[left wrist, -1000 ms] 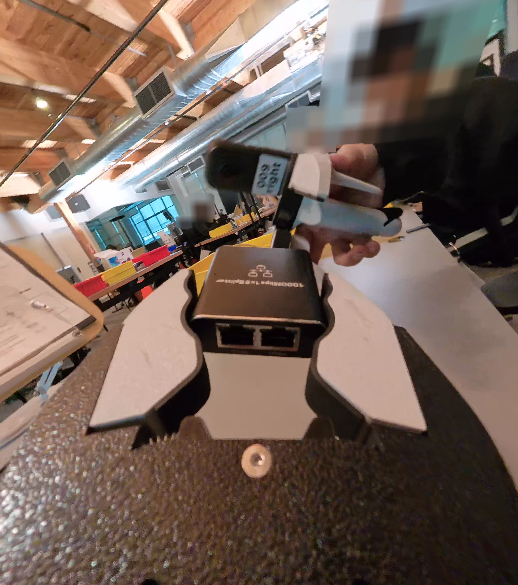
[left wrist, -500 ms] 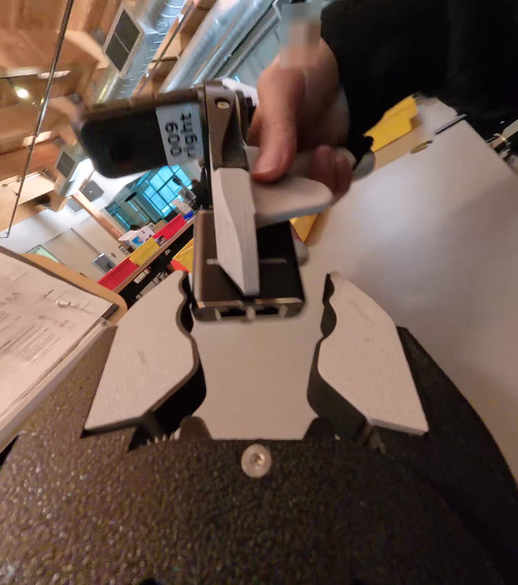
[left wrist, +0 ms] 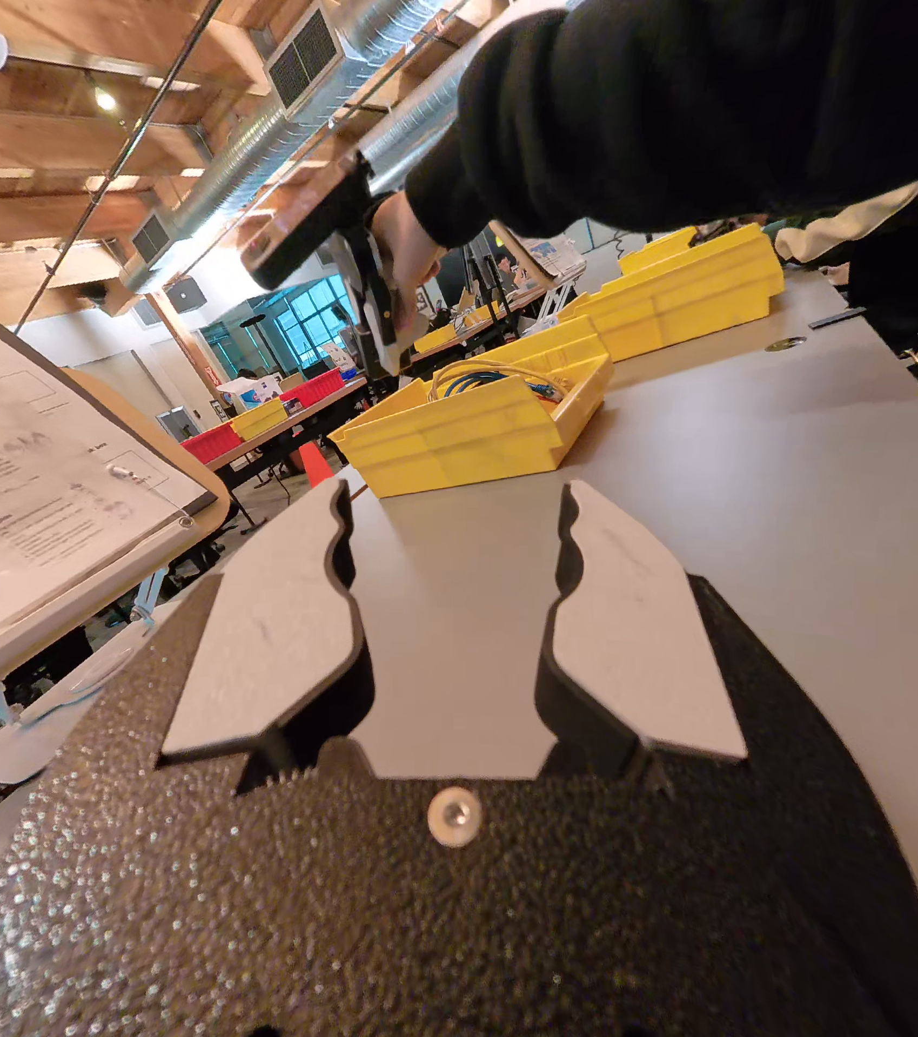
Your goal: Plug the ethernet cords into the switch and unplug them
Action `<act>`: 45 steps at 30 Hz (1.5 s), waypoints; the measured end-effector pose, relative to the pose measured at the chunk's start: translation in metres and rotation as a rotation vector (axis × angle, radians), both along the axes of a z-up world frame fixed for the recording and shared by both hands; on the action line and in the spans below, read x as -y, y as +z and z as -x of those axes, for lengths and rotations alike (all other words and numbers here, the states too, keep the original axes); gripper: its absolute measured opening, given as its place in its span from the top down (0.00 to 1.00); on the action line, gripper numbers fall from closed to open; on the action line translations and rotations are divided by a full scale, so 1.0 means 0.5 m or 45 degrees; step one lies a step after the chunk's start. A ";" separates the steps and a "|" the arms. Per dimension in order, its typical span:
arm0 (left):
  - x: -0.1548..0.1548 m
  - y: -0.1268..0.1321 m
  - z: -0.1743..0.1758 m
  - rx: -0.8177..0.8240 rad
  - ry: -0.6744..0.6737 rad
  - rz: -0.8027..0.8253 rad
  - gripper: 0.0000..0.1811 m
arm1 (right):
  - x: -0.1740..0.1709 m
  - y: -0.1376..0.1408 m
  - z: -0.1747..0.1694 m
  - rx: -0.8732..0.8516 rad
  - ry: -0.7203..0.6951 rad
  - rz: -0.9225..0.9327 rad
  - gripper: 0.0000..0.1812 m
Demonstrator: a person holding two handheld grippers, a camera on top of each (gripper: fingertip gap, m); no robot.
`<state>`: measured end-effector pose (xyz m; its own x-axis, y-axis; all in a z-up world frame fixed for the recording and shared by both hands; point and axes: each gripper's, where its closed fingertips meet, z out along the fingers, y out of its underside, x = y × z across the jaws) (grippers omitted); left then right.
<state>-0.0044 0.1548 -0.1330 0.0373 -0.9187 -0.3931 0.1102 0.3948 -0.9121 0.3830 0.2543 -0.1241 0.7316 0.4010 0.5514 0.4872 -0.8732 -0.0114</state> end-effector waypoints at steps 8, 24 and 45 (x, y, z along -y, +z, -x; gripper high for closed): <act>-0.025 -0.019 -0.006 -0.069 0.109 -0.059 0.66 | -0.030 -0.137 -0.018 0.022 0.073 0.315 0.85; -0.043 -0.060 -0.019 -0.221 0.149 0.054 0.67 | 0.148 0.042 -0.002 -0.178 -0.171 -0.562 0.72; 0.025 -0.100 -0.562 -0.575 0.307 0.630 0.67 | 0.399 -0.143 -0.125 -0.494 -0.709 -1.124 0.96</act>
